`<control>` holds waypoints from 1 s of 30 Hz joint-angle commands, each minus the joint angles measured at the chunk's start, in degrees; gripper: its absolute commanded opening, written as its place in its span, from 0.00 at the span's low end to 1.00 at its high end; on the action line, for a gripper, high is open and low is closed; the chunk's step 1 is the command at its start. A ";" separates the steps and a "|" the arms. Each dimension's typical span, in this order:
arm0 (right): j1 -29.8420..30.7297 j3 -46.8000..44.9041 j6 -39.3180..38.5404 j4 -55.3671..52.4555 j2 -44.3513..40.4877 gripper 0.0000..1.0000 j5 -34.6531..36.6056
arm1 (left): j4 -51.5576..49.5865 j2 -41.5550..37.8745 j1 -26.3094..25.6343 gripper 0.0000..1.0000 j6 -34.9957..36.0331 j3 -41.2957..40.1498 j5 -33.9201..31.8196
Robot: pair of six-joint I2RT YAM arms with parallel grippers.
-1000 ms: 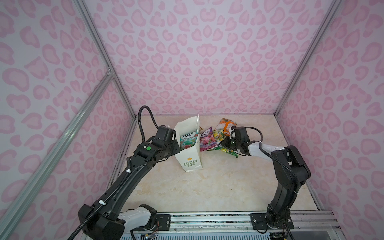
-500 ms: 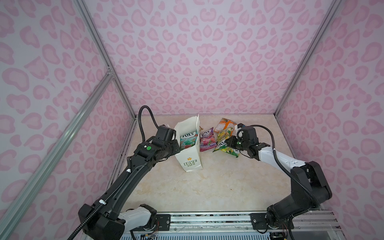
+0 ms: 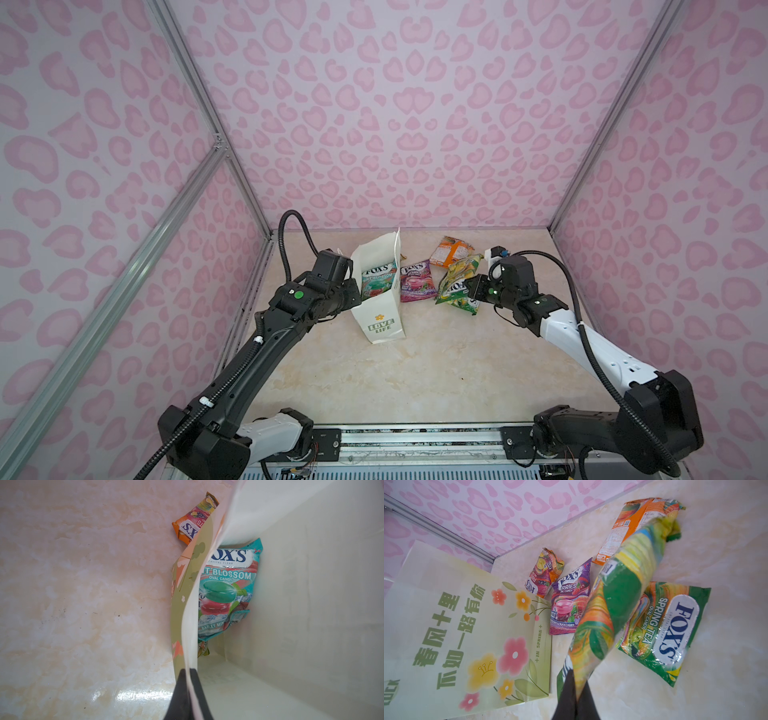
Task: Place the snacks into the paper bag
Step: Pick up the snack from the top-center of the table, then place the snack in the paper bag.
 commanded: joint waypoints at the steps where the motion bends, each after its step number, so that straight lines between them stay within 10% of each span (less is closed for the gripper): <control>1: 0.09 0.20 -1.30 -1.14 -2.34 0.00 0.86 | -1.03 0.10 0.05 0.03 0.36 -0.25 -0.48; 17: 15.66 19.72 -8.59 -7.97 -8.32 0.00 11.48 | -1.21 -0.62 0.05 0.03 0.18 0.17 0.64; 30: 24.60 42.54 -13.68 -7.94 4.52 0.00 11.00 | 0.54 1.29 -2.22 0.03 -0.82 2.81 2.64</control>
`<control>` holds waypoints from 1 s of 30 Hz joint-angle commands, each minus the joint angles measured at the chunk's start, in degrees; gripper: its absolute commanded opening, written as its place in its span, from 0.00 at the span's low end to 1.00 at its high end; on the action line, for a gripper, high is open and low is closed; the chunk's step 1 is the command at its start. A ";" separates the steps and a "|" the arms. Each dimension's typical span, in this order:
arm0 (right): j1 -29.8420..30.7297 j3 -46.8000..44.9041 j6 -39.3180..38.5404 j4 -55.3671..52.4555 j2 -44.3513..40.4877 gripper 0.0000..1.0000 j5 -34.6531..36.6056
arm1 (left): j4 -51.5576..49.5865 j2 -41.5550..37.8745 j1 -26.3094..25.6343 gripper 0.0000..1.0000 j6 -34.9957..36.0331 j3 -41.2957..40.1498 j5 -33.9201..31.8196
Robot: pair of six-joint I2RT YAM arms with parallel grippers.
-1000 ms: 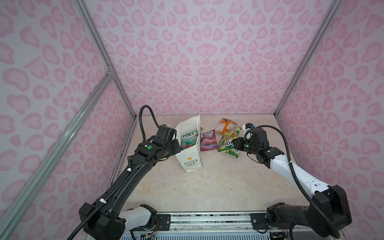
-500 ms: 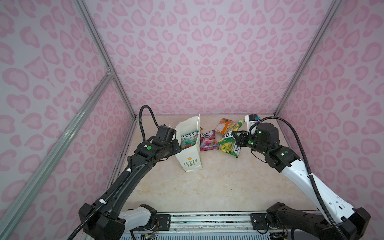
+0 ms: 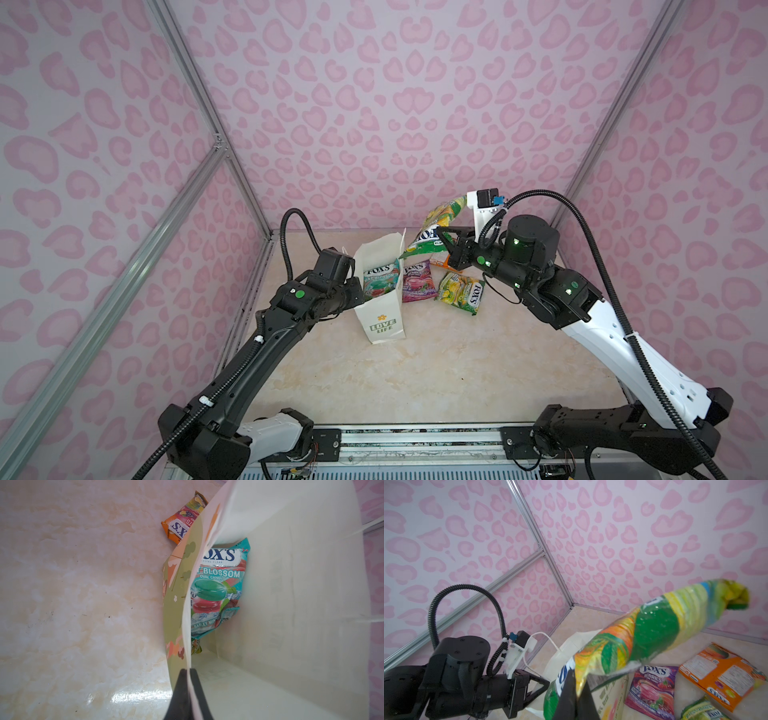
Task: Place the snacks into the paper bag
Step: Place the snack in the paper bag.
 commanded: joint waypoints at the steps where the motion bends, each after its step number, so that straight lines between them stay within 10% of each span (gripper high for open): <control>1: 1.58 4.29 -2.74 2.03 3.46 0.00 -0.29 | 0.16 0.67 -0.74 0.03 -0.89 1.37 0.57; 30: 2.54 5.64 -3.29 -5.99 19.75 0.00 -5.63 | 0.70 2.45 -2.51 0.03 -0.76 2.99 -0.94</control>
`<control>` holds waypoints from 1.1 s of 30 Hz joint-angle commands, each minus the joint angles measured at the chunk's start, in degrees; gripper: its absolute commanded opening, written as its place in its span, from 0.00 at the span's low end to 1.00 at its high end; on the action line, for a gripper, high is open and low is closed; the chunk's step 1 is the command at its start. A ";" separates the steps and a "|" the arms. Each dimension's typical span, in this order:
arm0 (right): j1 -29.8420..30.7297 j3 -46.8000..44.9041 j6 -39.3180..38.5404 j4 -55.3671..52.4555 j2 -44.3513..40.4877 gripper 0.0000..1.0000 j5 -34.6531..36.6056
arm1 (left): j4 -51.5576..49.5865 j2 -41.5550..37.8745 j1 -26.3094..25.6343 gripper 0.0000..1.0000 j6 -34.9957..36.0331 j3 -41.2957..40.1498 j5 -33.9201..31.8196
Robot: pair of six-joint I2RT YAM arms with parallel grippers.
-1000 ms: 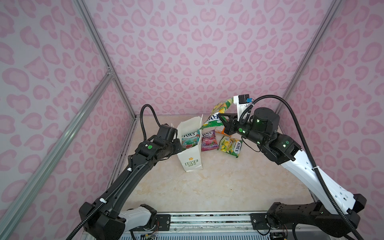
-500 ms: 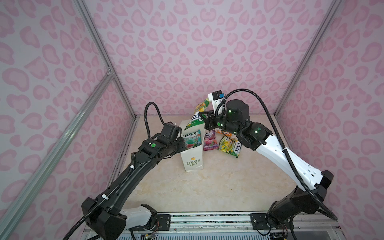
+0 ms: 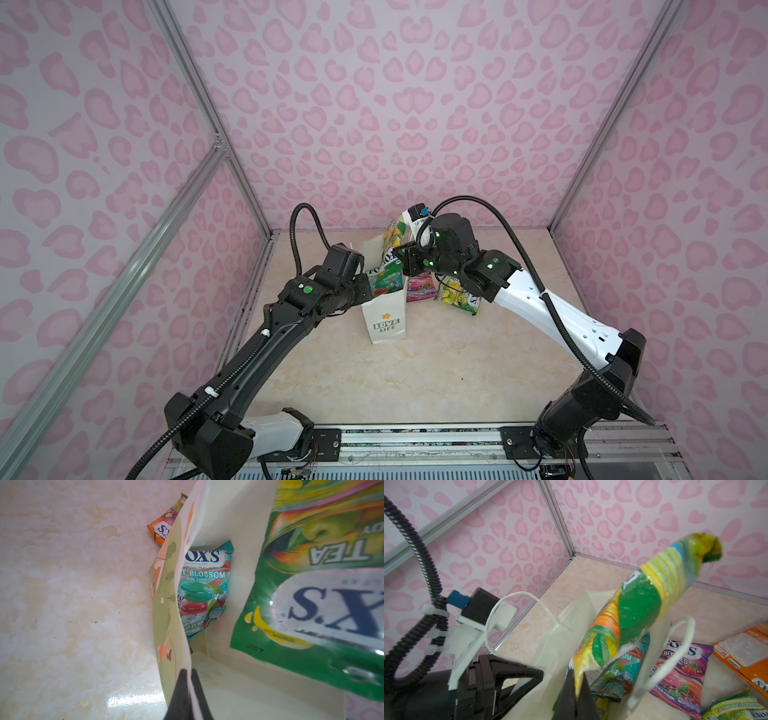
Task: Place the snacks into the paper bag
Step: Place the snack in the paper bag.
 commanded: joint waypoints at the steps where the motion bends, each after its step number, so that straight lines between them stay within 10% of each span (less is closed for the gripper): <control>1: 0.24 0.10 -1.29 -0.77 0.92 0.00 -1.15 | 0.16 0.18 -0.02 0.03 0.22 0.58 -0.14; 33: 7.63 -0.64 -4.77 -5.56 -1.66 0.00 2.95 | 0.25 0.70 -0.02 0.03 0.13 0.01 -0.28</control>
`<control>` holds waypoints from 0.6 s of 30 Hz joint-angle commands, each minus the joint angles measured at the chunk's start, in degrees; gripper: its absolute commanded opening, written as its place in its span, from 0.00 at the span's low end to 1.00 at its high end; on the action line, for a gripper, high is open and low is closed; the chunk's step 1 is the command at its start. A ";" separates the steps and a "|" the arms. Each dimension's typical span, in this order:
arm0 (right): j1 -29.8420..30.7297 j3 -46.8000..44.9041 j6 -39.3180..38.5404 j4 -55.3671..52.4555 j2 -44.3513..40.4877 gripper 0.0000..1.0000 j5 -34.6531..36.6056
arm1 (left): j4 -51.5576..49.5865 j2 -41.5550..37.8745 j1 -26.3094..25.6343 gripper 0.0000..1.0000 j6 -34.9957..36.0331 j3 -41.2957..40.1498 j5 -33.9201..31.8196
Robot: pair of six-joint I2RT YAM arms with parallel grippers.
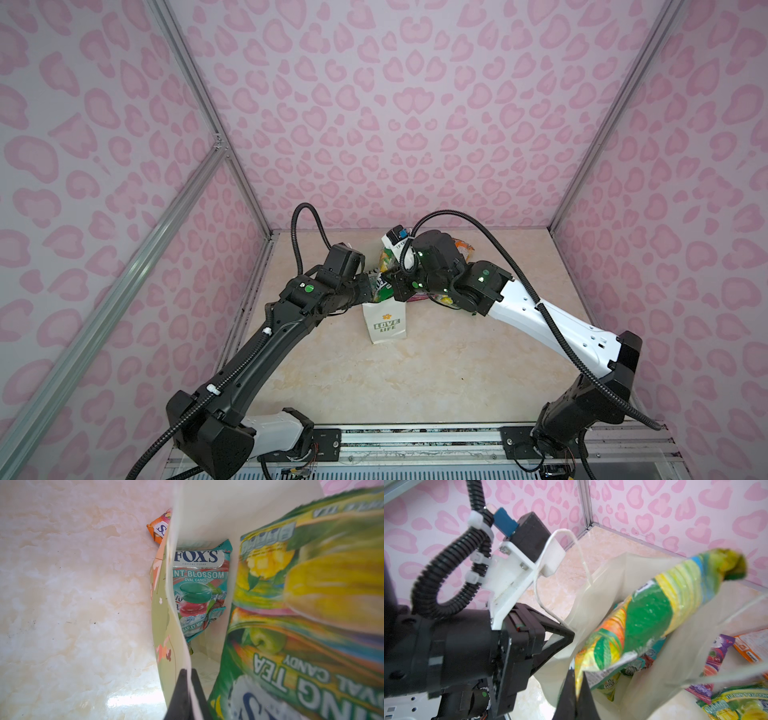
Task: Place the snacks into the paper bag
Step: Place the snack in the paper bag.
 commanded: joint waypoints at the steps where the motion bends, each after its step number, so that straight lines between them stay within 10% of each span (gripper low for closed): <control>1: 0.15 -0.25 -0.34 1.04 -0.27 0.00 1.13 | -0.03 0.01 -0.02 0.03 0.11 -0.04 -0.17; 18: -1.97 4.43 -1.94 -0.43 6.83 0.00 -0.87 | -0.20 -0.44 -0.02 0.03 0.38 -0.07 -0.10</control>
